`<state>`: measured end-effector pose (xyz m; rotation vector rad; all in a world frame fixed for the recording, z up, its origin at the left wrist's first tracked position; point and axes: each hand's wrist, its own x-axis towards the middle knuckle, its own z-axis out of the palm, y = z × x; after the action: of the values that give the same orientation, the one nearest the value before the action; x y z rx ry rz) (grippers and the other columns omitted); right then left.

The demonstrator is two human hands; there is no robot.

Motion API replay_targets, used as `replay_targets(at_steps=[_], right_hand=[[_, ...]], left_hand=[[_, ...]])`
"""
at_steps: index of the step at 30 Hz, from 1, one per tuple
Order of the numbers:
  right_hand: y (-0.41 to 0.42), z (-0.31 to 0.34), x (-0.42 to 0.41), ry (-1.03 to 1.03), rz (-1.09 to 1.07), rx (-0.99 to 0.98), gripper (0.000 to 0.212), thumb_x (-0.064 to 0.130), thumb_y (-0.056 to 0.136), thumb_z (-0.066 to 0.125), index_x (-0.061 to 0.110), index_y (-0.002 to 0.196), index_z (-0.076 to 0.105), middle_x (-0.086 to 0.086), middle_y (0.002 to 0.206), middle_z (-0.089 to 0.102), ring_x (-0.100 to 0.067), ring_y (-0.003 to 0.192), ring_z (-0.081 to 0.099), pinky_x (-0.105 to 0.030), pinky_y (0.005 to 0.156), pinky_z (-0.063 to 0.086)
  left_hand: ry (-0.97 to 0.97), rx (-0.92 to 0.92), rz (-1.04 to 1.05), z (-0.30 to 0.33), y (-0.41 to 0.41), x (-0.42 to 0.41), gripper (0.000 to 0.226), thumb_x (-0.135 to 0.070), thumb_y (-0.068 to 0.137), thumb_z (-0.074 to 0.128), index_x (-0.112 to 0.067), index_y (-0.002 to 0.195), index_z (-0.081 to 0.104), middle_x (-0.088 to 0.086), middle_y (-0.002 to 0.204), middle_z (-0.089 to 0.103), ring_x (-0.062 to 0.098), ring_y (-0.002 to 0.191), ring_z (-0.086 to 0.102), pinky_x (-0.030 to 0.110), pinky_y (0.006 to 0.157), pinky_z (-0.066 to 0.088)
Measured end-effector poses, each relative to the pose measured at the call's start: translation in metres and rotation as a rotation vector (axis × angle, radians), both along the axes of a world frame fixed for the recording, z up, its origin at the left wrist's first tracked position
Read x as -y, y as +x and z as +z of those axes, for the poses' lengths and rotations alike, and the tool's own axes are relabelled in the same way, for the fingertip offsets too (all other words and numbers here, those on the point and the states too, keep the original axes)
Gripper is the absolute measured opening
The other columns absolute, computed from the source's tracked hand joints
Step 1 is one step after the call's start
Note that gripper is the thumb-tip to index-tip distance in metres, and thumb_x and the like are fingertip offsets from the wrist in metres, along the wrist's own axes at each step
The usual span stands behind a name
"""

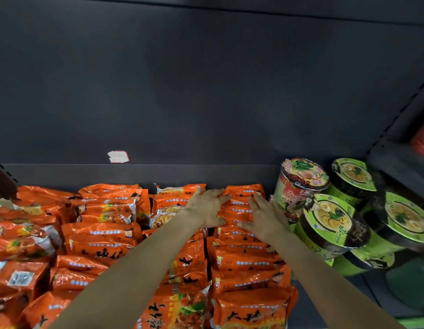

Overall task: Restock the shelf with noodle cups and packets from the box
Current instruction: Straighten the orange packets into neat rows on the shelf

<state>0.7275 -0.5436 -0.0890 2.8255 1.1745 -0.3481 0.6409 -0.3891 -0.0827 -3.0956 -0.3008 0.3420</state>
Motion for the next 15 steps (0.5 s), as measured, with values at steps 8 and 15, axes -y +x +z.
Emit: replay_targets(at_steps=[8, 15], right_hand=[[-0.021, 0.015, 0.015, 0.205, 0.052, -0.138, 0.068, 0.048, 0.094, 0.044, 0.022, 0.15, 0.014, 0.001, 0.157, 0.014, -0.019, 0.143, 0.016, -0.035, 0.117, 0.017], [-0.045, 0.019, 0.05, 0.193, 0.108, -0.346, 0.075, 0.055, 0.086, 0.053, 0.03, 0.148, 0.018, 0.007, 0.15, 0.03, -0.013, 0.138, 0.027, -0.04, 0.112, 0.03]], left_hand=[[-0.247, 0.142, 0.003, 0.014, -0.022, 0.01, 0.068, -0.049, 0.091, 0.048, -0.026, 0.149, 0.021, -0.001, 0.159, 0.01, 0.02, 0.145, 0.012, 0.039, 0.116, 0.014], [-0.256, -0.032, -0.049, 0.026, -0.06, 0.031, 0.079, -0.06, 0.082, 0.056, -0.022, 0.146, 0.03, 0.003, 0.153, 0.026, 0.023, 0.139, 0.027, 0.039, 0.112, 0.026]])
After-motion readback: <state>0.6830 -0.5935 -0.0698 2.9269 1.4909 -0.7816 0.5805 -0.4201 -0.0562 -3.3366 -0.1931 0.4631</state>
